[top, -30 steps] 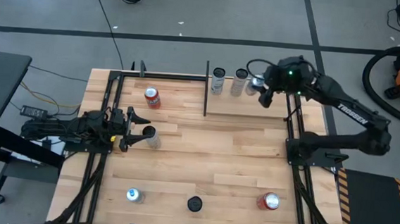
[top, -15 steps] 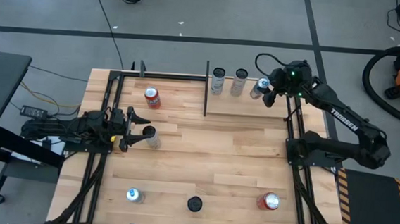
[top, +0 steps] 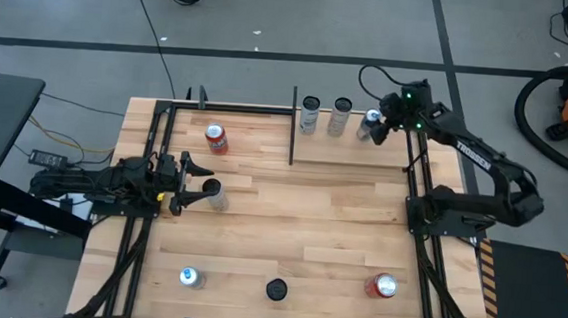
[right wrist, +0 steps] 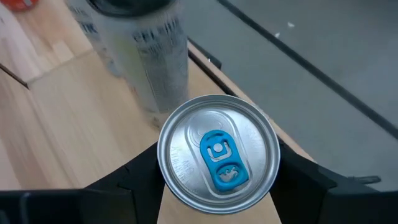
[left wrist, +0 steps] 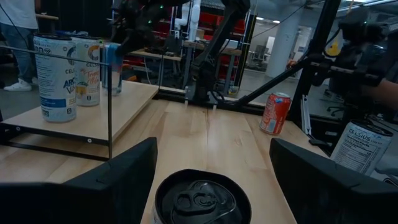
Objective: Place canned beverage on shelf
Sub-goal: Put the right blue soda can on the shelf, then put the bottom red soda can on the shelf
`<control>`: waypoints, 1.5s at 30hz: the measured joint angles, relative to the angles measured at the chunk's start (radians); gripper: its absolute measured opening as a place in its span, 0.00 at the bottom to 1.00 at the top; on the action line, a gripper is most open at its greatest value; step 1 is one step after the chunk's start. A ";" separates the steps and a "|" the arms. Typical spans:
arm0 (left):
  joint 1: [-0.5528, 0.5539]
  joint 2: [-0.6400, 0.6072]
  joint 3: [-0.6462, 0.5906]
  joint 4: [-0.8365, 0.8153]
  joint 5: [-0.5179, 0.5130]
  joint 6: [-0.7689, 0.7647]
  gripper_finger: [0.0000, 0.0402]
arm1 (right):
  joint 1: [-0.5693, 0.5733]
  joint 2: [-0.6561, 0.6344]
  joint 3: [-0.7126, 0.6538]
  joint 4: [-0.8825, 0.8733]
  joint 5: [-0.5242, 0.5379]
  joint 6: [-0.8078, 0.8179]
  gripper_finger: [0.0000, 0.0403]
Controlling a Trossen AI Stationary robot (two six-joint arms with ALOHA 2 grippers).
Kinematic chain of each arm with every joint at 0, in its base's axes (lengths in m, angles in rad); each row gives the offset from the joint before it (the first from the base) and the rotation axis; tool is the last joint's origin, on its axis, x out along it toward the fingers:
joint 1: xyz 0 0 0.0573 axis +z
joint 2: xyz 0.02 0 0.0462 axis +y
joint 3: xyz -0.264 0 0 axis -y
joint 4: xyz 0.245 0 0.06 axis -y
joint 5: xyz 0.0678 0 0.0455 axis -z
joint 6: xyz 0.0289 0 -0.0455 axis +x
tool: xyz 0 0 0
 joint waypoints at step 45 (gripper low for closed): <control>0.000 0.000 0.000 0.009 0.000 -0.001 0.78 | 0.072 -0.069 0.095 0.006 -0.147 0.066 0.96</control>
